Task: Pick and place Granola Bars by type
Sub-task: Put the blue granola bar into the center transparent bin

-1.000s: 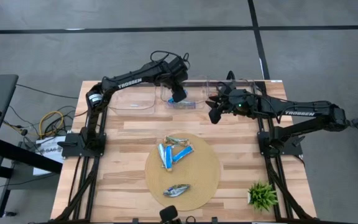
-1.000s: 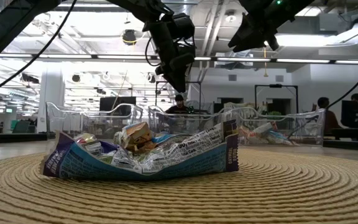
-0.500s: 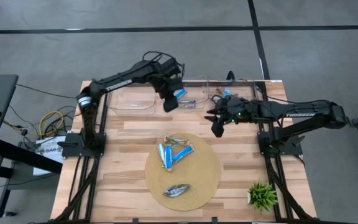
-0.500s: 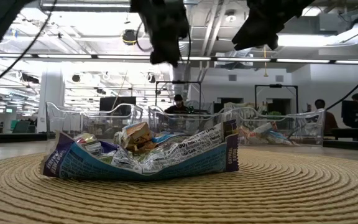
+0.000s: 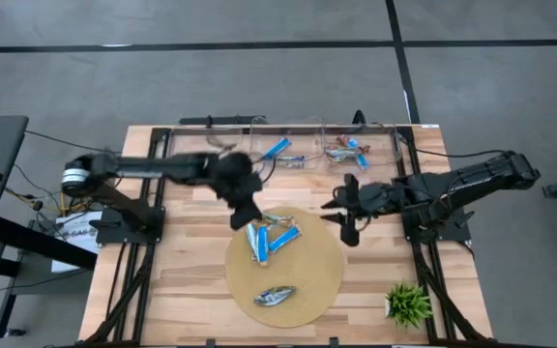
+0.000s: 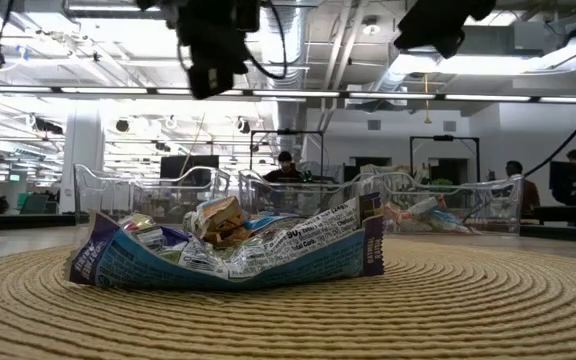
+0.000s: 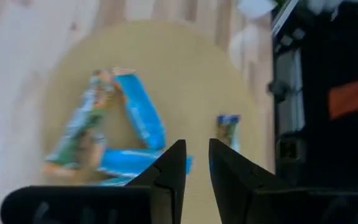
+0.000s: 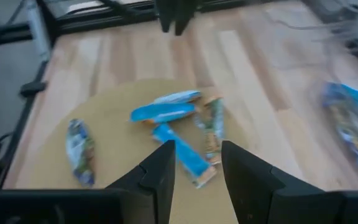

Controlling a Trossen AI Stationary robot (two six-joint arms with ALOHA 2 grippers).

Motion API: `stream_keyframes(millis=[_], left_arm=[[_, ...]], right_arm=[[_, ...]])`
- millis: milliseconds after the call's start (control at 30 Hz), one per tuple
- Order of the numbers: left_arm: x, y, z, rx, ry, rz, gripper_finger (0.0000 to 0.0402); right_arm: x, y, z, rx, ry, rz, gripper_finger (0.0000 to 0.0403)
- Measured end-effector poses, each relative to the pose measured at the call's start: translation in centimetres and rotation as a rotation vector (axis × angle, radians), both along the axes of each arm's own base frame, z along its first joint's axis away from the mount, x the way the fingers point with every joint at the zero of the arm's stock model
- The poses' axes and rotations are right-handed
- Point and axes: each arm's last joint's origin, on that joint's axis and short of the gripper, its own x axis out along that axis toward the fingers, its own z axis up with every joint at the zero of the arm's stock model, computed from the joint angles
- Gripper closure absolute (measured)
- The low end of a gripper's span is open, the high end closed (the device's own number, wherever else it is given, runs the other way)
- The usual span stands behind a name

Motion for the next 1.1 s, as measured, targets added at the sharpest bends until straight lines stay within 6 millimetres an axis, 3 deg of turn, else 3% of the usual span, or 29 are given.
stream_keyframes(millis=[167,333,633,800,1100], left_arm=[[-1.2,-4.5,-1.7,-0.068,-0.09,0.064,0.0341],[-1.8,-9.2,-2.4,-0.028,-0.089,0.036,0.0341],[-1.5,-16.6,-6.4,-0.001,0.048,-0.047,0.0341],[-0.4,-18.8,-8.6,0.06,0.092,-0.054,0.0341],[1.2,-20.0,-11.3,0.049,0.152,-0.053,0.0341]], right_arm=[[-0.2,2.5,-0.4,-0.024,0.011,0.121,0.028],[0.5,4.8,-2.0,-0.004,0.076,0.169,0.028],[1.7,7.4,-4.4,0.053,0.139,0.167,0.028],[2.0,8.0,-4.1,0.05,0.141,0.183,0.028],[2.2,8.0,-3.6,0.05,0.139,0.177,0.028]])
